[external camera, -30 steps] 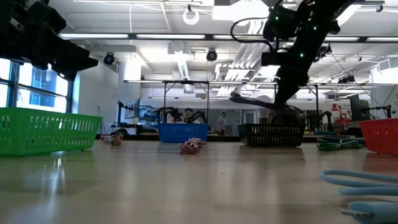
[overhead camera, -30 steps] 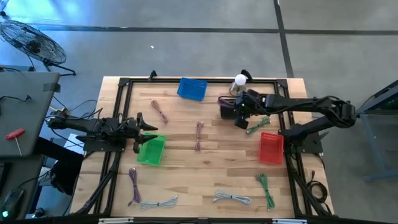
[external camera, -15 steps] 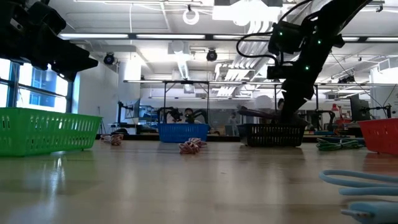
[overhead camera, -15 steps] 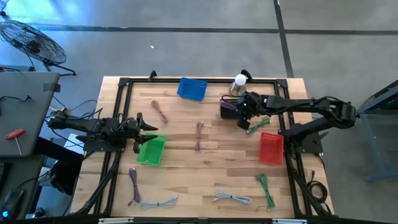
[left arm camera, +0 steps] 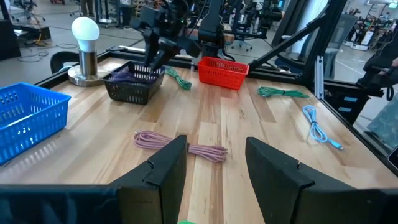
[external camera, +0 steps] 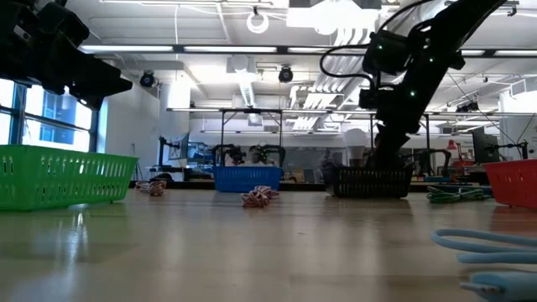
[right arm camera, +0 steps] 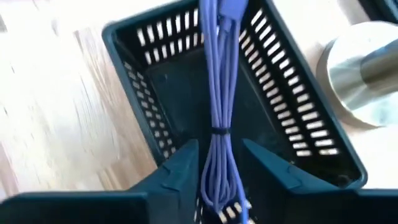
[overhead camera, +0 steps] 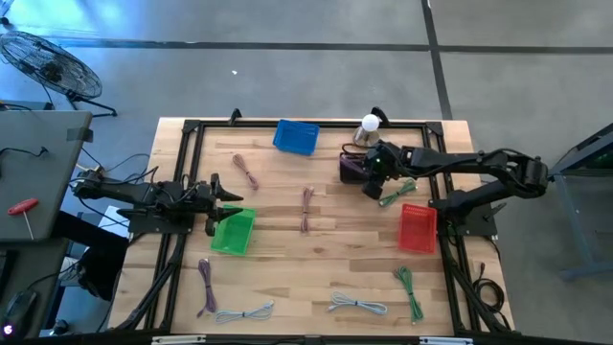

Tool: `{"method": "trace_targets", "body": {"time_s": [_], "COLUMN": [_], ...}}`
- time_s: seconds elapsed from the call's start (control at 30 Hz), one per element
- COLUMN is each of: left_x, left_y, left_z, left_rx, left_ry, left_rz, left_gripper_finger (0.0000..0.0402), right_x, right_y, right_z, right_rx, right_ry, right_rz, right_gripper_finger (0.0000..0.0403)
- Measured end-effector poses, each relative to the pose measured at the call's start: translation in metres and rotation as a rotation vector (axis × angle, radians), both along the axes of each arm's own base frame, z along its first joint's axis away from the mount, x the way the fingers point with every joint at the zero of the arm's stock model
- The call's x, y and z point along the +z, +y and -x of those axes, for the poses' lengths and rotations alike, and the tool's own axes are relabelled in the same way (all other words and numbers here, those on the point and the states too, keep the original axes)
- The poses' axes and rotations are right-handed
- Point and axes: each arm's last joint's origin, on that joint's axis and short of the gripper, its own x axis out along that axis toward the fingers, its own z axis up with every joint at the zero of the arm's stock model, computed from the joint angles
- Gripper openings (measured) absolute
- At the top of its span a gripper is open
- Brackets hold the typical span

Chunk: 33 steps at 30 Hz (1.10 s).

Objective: Pick & Place USB Port
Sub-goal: Put the top green charger cable into the green bin

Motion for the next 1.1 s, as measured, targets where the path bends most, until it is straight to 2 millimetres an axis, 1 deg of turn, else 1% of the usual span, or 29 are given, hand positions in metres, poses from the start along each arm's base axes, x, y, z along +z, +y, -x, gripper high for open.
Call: {"method": "trace_targets", "body": {"time_s": [0.13,0.23,0.3,0.5,0.63,0.77,0.87,1.1], "left_x": [0.000,0.000,-0.001,-0.001,-0.001,-0.001,-0.001,-0.001], "left_y": [0.000,0.000,0.000,0.000,0.000,0.000,0.001,0.002], "left_z": [0.000,0.000,0.000,0.000,0.000,0.000,0.000,0.000], "left_rx": [0.000,-0.001,-0.001,-0.002,-0.005,0.008,0.043,0.066], "left_ry": [0.001,0.005,0.010,0.015,0.019,0.021,0.022,0.020], "left_rz": [0.000,-0.001,-0.002,-0.008,-0.042,-0.068,-0.071,-0.073], "left_gripper_finger": [0.0162,0.0162,0.0162,0.0162,0.0162,0.0162,0.0162,0.0162], "right_x": [0.010,0.024,0.037,0.069,0.079,0.078,0.071,0.033], "right_y": [-0.001,-0.001,0.002,0.029,0.047,0.057,0.063,0.071], "right_z": [-0.004,-0.008,-0.010,-0.011,-0.012,-0.012,-0.010,0.008], "right_rx": [0.007,0.036,0.082,0.326,0.423,0.431,0.475,0.528], "right_ry": [-0.014,-0.007,0.038,0.234,0.283,0.301,0.330,0.474], "right_rz": [-0.014,-0.059,-0.066,-0.059,-0.062,-0.053,-0.066,-0.106], "right_gripper_finger": [0.0150,0.0164,0.0168,0.0169,0.0169,0.0169,0.0169,0.0169]}}
